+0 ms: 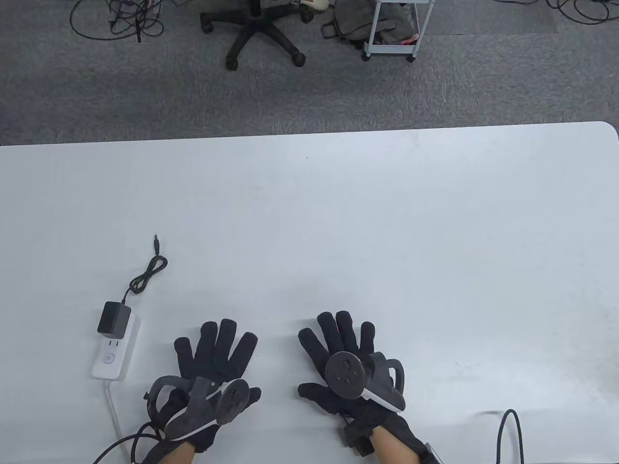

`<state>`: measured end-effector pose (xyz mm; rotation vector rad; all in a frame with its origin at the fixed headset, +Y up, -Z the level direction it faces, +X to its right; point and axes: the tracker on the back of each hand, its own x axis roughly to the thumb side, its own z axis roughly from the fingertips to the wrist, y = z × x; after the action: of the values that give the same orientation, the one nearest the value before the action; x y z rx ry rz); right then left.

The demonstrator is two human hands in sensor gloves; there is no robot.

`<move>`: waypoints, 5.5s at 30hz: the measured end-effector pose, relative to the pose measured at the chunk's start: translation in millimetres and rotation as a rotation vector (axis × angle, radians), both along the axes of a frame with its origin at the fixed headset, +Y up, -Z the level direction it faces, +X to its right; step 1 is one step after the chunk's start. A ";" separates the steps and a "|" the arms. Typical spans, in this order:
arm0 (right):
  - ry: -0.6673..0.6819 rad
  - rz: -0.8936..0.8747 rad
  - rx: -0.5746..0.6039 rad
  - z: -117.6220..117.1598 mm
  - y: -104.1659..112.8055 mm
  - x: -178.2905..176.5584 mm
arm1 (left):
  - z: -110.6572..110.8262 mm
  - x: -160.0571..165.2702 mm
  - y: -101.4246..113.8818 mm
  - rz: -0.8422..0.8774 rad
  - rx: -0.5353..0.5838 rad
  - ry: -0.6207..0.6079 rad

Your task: Remove the power adapter from the power strip

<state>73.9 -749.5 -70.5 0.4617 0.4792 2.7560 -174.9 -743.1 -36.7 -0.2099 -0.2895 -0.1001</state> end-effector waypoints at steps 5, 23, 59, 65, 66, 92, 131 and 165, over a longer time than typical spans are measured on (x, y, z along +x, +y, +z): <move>-0.001 0.008 0.015 2.0 0.4 0.2 | 0.3 -4.1 0.8 0.033 -0.011 0.020; 0.004 -0.041 0.021 3.3 1.4 -0.3 | 0.0 -7.4 2.3 0.050 -0.006 0.045; 0.038 -0.078 -0.012 2.9 -1.4 -1.6 | 2.3 -113.9 33.0 0.178 0.211 0.700; 0.042 -0.085 -0.021 3.2 -2.3 -1.4 | 8.9 -160.1 23.1 0.300 0.126 0.968; 0.045 -0.084 -0.023 3.3 -2.5 -1.8 | 9.8 -166.0 20.7 0.330 0.098 0.996; 0.048 -0.101 -0.042 3.0 -3.7 -2.9 | -1.9 -172.9 -3.3 0.259 -0.145 0.979; 0.244 -0.227 0.035 24.5 12.4 -24.6 | 2.2 -3.4 -5.6 0.161 -0.231 -0.108; 0.216 -0.257 0.030 26.5 5.2 -37.3 | 6.9 15.7 -5.0 0.218 -0.190 -0.146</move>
<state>36.6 -744.3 -44.0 0.7767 0.3975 2.4811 -159.2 -748.1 -29.8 -0.3592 -0.4665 0.1294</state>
